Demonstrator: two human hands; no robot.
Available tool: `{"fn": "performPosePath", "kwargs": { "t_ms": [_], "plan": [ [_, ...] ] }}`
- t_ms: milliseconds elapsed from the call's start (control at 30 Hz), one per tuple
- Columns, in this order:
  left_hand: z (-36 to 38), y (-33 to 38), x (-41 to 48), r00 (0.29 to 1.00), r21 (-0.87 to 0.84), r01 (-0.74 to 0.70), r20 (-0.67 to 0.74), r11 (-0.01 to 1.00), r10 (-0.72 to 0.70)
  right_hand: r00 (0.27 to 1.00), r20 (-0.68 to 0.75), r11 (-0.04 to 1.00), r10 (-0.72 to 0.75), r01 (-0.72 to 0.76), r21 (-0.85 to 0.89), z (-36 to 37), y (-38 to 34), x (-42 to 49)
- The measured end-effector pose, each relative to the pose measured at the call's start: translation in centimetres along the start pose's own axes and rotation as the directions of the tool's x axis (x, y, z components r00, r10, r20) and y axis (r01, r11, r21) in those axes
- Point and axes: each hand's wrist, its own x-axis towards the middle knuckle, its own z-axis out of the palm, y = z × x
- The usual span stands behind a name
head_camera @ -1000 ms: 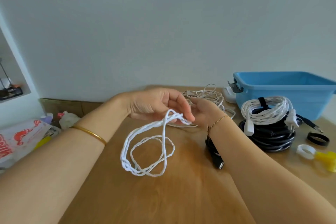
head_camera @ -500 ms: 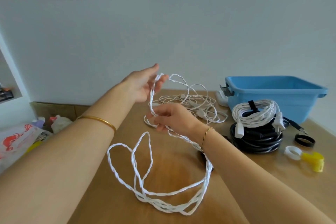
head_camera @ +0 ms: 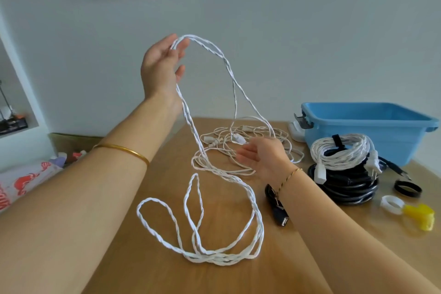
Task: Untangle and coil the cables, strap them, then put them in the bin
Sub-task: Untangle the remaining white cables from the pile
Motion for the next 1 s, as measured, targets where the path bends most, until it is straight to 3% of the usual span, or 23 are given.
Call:
{"fn": "performPosePath", "kwargs": {
  "t_ms": [67, 200, 367, 467, 533, 600, 667, 733, 800, 833, 867, 1000],
  "plan": [
    [0.3, 0.9, 0.2, 0.999, -0.104, 0.028, 0.050, 0.994, -0.022, 0.993, -0.001, 0.982, 0.115, -0.113, 0.149, -0.2, -0.2, 0.2],
    [0.5, 2.4, 0.2, 0.985, -0.308, 0.132, 0.144, 0.942, -0.091, 0.947, 0.177, 0.840, 0.268, -0.319, 0.438, -0.6, -0.5, 1.1],
    [-0.3, 3.1, -0.1, 0.975, -0.407, 0.221, 0.107, 0.886, -0.194, 0.931, 0.265, 0.791, 0.252, -0.356, 0.498, 0.3, -1.4, 1.8],
    [-1.4, 2.6, 0.5, 0.964, -0.195, 0.260, 0.000, 0.946, -0.265, 0.932, 0.300, 0.797, 0.206, -0.337, 0.502, 1.0, -2.4, 2.0],
    [-2.4, 2.0, 1.1, 0.968, 0.192, 0.242, -0.108, 0.951, -0.225, 0.939, 0.304, 0.807, 0.164, -0.305, 0.506, 1.4, -3.2, 2.1],
    [-3.6, 1.3, 1.5, 0.981, 0.597, 0.189, -0.153, 0.779, -0.121, 0.944, 0.308, 0.831, 0.118, -0.264, 0.490, 1.8, -4.0, 2.0],
    [-4.8, 0.3, 1.7, 0.993, 0.860, 0.096, -0.047, 0.502, -0.110, 0.948, 0.305, 0.853, 0.091, -0.232, 0.467, 2.1, -4.6, 1.9],
    [-5.1, -0.9, 1.4, 0.936, 0.979, -0.024, 0.093, 0.203, -0.338, 0.951, 0.303, 0.879, 0.066, -0.199, 0.434, 2.3, -4.8, 1.9],
    [-4.6, -1.8, 0.6, 0.826, 0.963, -0.246, 0.145, -0.115, -0.545, 0.950, 0.307, 0.911, 0.050, -0.170, 0.376, 2.4, -4.6, 1.9],
    [-4.1, -2.0, 0.2, 0.808, 0.937, -0.305, 0.161, -0.170, -0.566, 0.948, 0.313, 0.925, 0.049, -0.162, 0.345, 2.4, -4.4, 1.9],
    [-3.7, -2.2, -0.1, 0.817, 0.959, -0.263, 0.164, -0.104, -0.553, 0.946, 0.322, 0.934, 0.047, -0.156, 0.321, 2.4, -4.2, 1.9],
    [-2.0, -2.9, -0.5, 0.817, 0.906, 0.039, 0.214, 0.422, -0.535, 0.922, 0.386, 0.964, 0.029, -0.127, 0.232, 2.4, -3.4, 1.7]
  ]
}}
